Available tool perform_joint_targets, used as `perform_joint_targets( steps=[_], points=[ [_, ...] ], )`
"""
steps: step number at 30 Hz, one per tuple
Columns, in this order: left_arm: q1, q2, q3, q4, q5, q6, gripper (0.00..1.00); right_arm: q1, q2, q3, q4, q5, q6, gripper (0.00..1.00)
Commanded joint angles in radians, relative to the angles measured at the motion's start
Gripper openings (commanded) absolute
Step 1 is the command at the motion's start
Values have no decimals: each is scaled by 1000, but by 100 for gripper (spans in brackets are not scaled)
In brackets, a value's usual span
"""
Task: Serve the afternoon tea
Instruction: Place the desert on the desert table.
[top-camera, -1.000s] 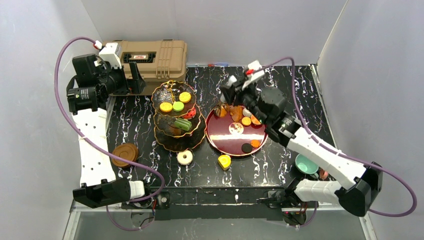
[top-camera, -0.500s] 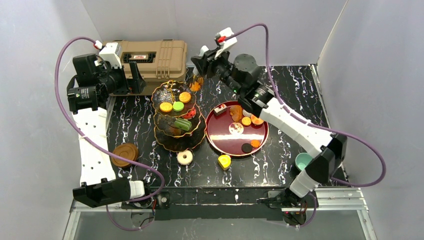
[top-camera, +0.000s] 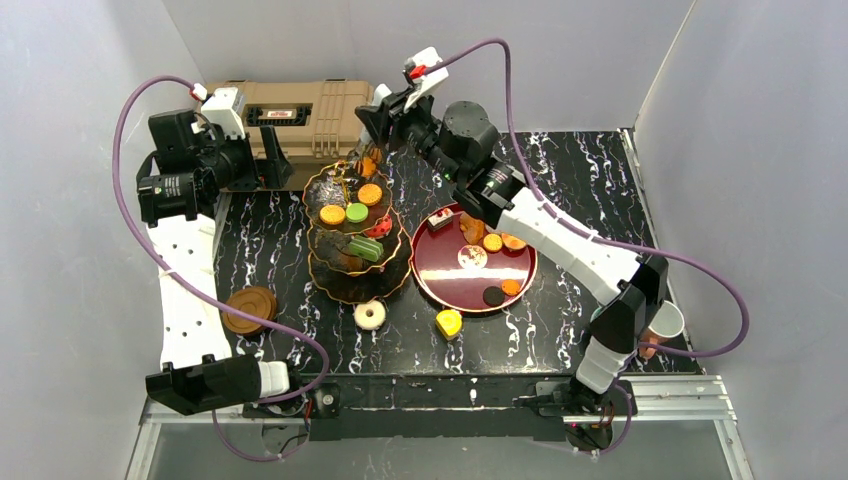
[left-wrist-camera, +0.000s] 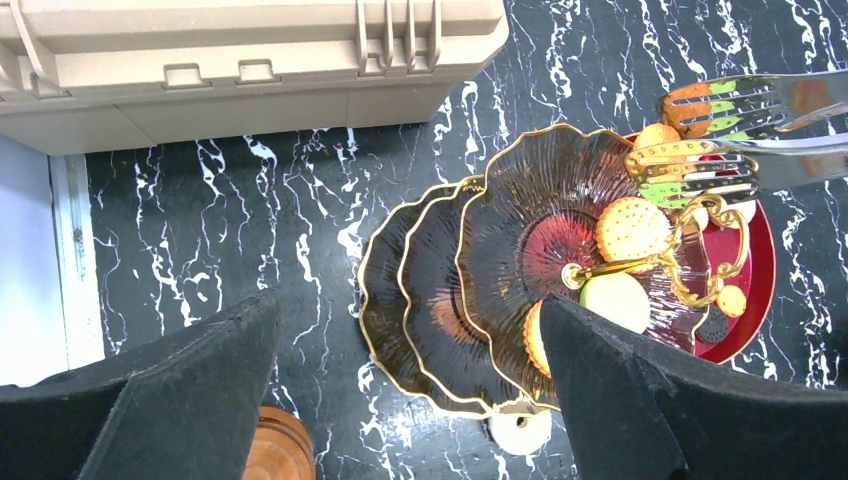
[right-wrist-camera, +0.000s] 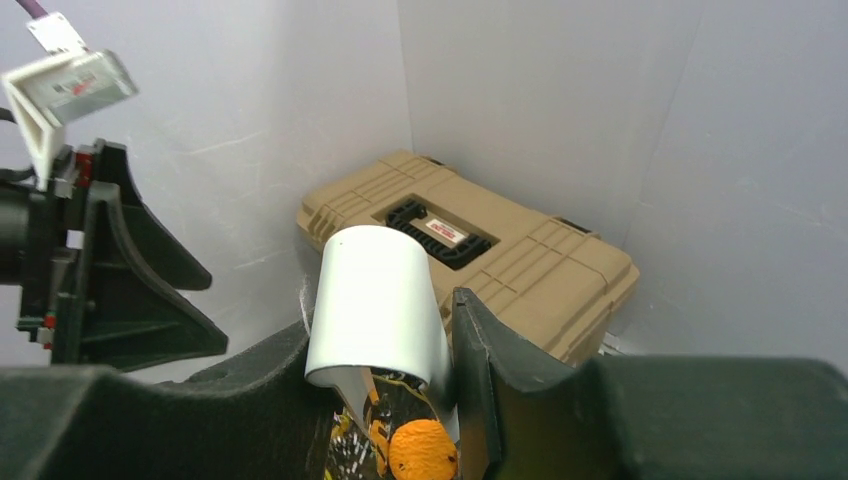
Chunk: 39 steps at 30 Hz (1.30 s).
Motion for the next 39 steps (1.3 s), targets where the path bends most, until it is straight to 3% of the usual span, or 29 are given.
perform_joint_targets(
  steps=[1, 7, 22, 26, 33, 39],
  points=[
    [8, -23, -11, 12, 7, 9, 99, 20, 30, 67, 99, 1, -4, 22],
    [8, -24, -10, 14, 4, 12, 99, 38, 55, 59, 123, 10, 1, 35],
    [8, -30, -5, 13, 4, 15, 99, 43, 38, 59, 150, 23, -6, 50],
    [8, -31, -4, 14, 4, 12, 99, 43, 26, 48, 153, 28, -9, 49],
    [7, -35, -7, 14, 1, 15, 99, 43, -30, 15, 157, 71, -76, 32],
    [7, -35, -7, 15, 1, 13, 99, 41, -136, -58, 139, 110, -136, 31]
  ],
)
